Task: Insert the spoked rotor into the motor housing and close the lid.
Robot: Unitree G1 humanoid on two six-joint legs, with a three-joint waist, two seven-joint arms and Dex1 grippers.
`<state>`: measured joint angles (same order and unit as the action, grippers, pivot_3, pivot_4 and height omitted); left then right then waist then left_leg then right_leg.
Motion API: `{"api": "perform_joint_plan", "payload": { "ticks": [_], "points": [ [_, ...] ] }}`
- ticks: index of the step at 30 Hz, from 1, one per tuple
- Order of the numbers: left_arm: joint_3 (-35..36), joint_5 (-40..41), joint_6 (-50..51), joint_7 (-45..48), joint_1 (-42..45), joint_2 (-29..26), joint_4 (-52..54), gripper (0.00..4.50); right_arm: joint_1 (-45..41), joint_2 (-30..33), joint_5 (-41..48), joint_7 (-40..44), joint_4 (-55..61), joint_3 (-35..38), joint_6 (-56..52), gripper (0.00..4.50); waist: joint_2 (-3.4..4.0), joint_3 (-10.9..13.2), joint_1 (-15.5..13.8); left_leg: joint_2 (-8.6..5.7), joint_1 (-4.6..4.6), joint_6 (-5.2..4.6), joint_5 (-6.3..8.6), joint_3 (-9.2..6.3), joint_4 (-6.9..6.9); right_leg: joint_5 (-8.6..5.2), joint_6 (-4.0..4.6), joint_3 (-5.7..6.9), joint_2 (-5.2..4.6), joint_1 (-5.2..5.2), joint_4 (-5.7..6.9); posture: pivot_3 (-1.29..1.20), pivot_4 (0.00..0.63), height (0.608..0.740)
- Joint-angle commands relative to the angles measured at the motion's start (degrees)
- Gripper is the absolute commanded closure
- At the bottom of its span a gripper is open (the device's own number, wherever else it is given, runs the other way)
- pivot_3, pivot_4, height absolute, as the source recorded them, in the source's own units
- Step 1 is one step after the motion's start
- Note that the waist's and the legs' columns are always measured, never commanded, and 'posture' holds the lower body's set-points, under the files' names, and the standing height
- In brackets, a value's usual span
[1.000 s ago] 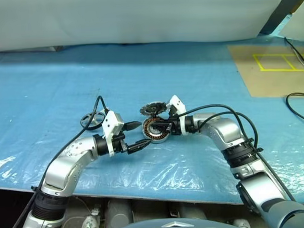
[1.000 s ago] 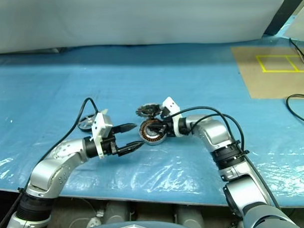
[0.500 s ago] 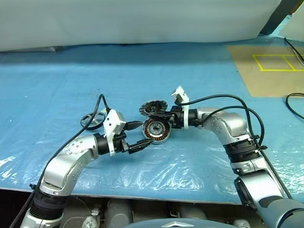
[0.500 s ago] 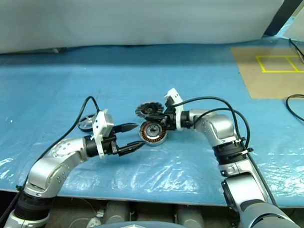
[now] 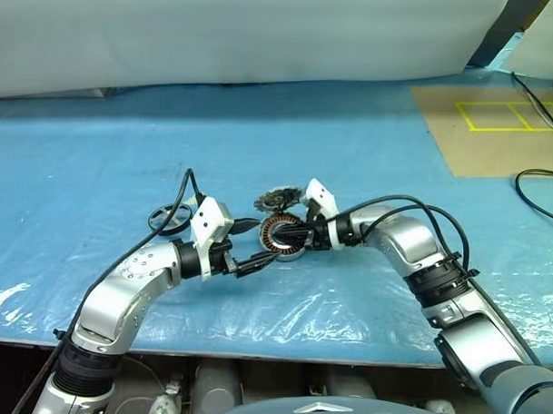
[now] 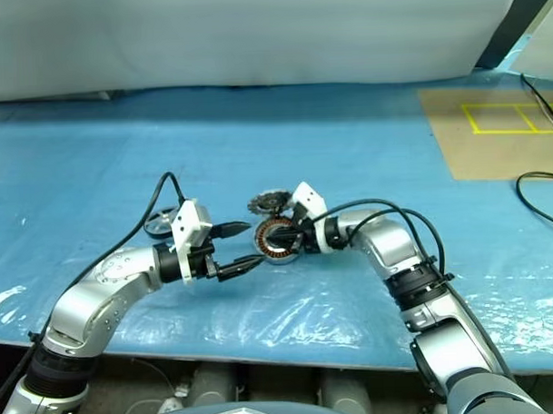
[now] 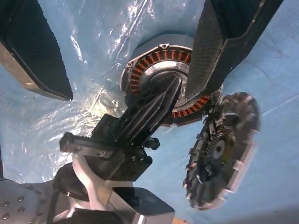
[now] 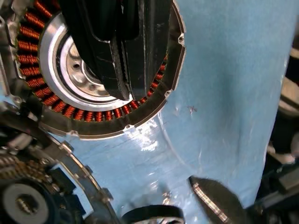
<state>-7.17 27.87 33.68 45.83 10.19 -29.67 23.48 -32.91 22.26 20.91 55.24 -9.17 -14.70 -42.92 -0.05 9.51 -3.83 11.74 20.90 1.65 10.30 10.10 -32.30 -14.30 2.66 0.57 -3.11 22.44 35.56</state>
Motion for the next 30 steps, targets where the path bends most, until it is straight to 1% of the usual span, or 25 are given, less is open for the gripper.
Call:
{"api": "perform_joint_plan", "payload": {
  "ticks": [1, 3, 5, 6, 8, 10, 11, 13, 14, 17, 21, 26, 28, 30],
  "points": [
    [0.9, 0.65, -0.92, 1.2, 0.43, -1.31, 2.38, 0.46, -3.86, -2.01, 8.38, -0.57, 0.92, 9.11, -6.09, 4.47, 0.01, 0.02, -0.06, 0.0, 0.11, 0.0, -0.01, 0.0, 0.0, 0.01, 0.01, 0.0, 0.0, 0.11, 0.04, 0.0, 0.15, 0.74],
    [1.13, 0.89, -1.4, 2.2, 0.01, -1.89, 1.63, 0.46, -4.52, -2.74, 10.94, -0.71, 1.8, 11.58, -8.42, 4.47, 0.02, 0.02, -0.02, 0.0, 0.34, -0.05, -0.05, 0.0, -0.02, 0.03, 0.03, -0.03, 0.02, 0.4, 0.15, 0.0, 0.15, 0.74],
    [0.82, 0.49, -2.6, 3.81, -0.79, -2.65, 0.4, 0.46, -2.85, -1.88, 10.7, 0.55, 4.51, 9.47, -9.15, 4.47, 0.01, 0.01, -0.12, 0.02, 0.41, -0.04, -0.06, 0.0, 0.01, 0.02, 0.04, -0.01, 0.04, 0.46, 0.12, 0.0, 0.15, 0.74],
    [0.7, 0.29, -3.06, 4.21, -1.04, -2.81, 0.13, 0.46, -1.71, -1.26, 9.89, 1.06, 5.65, 7.67, -9.11, 4.47, 0.01, 0.01, -0.14, 0.01, 0.44, -0.04, -0.06, 0.01, 0.06, 0.02, 0.03, 0.01, 0.04, 0.46, 0.09, 0.0, 0.15, 0.74],
    [0.27, -0.02, -3.11, 4.02, -0.88, -2.8, 0.31, 0.46, 1.83, 1.39, 4.87, 2.04, 7.14, 0.54, -6.52, 4.47, 0.0, 0.01, -0.27, 0.0, 0.48, -0.04, -0.06, 0.01, 0.17, 0.05, -0.01, 0.06, 0.04, 0.48, 0.03, 0.0, 0.15, 0.74],
    [-0.3, -0.46, -2.92, 4.04, -0.62, -3.07, 0.64, 0.46, 3.9, 3.36, -1.46, 0.74, 5.72, -5.65, -2.22, 4.47, 0.0, 0.01, -0.45, 0.01, 0.65, -0.02, -0.06, 0.01, 0.17, 0.08, -0.11, 0.26, 0.05, 0.48, -0.04, 0.0, 0.15, 0.74],
    [-0.32, -0.29, -2.51, 3.93, -0.55, -2.99, 0.91, 0.46, 4.1, 3.41, -3.73, -0.53, 3.75, -6.98, -0.5, 4.47, 0.07, -0.01, -0.31, 0.01, 0.77, 0.0, -0.05, 0.01, 0.16, 0.08, -0.11, 0.34, 0.04, 0.55, -0.07, 0.0, 0.15, 0.74],
    [-0.21, 0.26, -1.42, 3.3, -0.01, -2.68, 1.59, 0.46, 3.37, 2.41, -4.53, -2.67, 0.28, -5.71, 0.92, 4.47, 0.07, -0.08, 0.02, -0.02, 0.72, 0.1, 0.01, 0.0, 0.12, 0.09, -0.12, 0.3, 0.02, 0.58, 0.01, 0.0, 0.15, 0.74],
    [-0.06, 0.56, -0.95, 3.04, 0.23, -2.55, 1.79, 0.46, 2.81, 1.96, -4.18, -3.04, -0.59, -4.66, 1.27, 4.47, 0.07, -0.08, 0.0, 0.01, 0.53, 0.1, 0.02, 0.01, 0.13, -0.05, 0.1, 0.29, 0.03, 0.4, 0.01, 0.0, 0.15, 0.74],
    [0.21, 1.49, 0.33, 2.3, 0.78, -2.05, 2.37, 0.46, 0.15, 0.03, 2.08, -2.33, -0.61, 2.19, -1.78, 4.47, 0.1, -0.05, -0.1, -0.01, 0.09, 0.08, 0.03, 0.01, 0.1, -0.1, 0.11, 0.24, 0.0, 0.01, -0.01, 0.0, 0.15, 0.74],
    [0.15, 1.87, 0.91, 1.81, 1.08, -1.61, 2.8, 0.46, -2.41, -0.95, 9.4, -0.26, 0.51, 9.07, -6.41, 4.47, 0.13, 0.02, -0.32, -0.09, 0.23, -0.19, -0.03, 0.01, -0.01, 0.04, -0.04, 0.21, -0.19, 0.01, 0.01, 0.0, 0.15, 0.74],
    [0.84, 2.63, 0.86, 2.24, 0.69, -2.32, 2.85, 0.46, -1.77, -0.16, 14.04, 2.08, 5.19, 11.23, -10.18, 4.47, 0.12, 0.01, -0.19, -0.07, 0.37, -0.16, -0.12, -0.02, 0.04, 0.06, -0.03, 0.16, -0.16, 0.16, -0.08, 0.0, 0.15, 0.74],
    [1.11, 2.85, 0.75, 2.53, 0.28, -2.72, 2.83, 0.46, -1.25, 0.44, 13.15, 2.19, 6.33, 9.94, -9.7, 4.47, 0.12, 0.01, -0.16, -0.06, 0.62, -0.15, -0.13, -0.01, 0.09, 0.07, -0.04, 0.17, -0.11, 0.48, -0.02, 0.0, 0.15, 0.74],
    [1.17, 3.06, 0.71, 2.55, 0.13, -2.96, 2.84, 0.46, -1.0, 0.38, 11.71, 1.17, 6.31, 8.7, -9.03, 4.47, 0.12, 0.01, -0.15, -0.07, 0.87, -0.25, -0.2, 0.0, 0.08, 0.2, -0.23, 0.21, 0.01, 0.72, 0.03, 0.0, 0.15, 0.74]
  ]
}}
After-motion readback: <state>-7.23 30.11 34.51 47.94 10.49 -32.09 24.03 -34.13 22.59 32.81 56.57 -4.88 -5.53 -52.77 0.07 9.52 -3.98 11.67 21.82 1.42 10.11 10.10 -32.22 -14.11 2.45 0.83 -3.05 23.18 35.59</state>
